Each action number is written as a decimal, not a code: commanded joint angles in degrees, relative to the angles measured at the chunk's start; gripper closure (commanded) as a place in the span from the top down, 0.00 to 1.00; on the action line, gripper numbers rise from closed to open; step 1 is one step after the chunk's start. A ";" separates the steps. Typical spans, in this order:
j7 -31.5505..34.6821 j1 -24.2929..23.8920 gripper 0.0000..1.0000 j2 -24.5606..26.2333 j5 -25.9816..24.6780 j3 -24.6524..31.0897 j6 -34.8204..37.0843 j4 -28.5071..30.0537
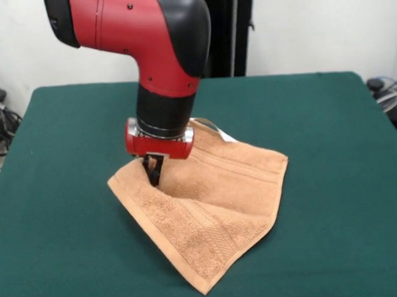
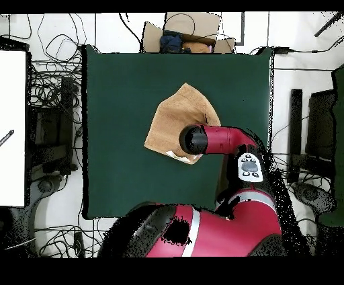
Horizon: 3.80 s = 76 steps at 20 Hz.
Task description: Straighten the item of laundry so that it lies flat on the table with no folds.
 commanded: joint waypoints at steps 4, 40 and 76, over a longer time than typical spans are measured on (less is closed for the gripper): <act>-0.47 -2.13 0.00 -0.10 2.83 11.30 6.91 -1.12; 14.17 16.32 0.00 0.96 4.71 -12.73 4.63 -3.23; 21.15 24.97 0.00 12.58 10.63 -23.96 -6.85 -3.02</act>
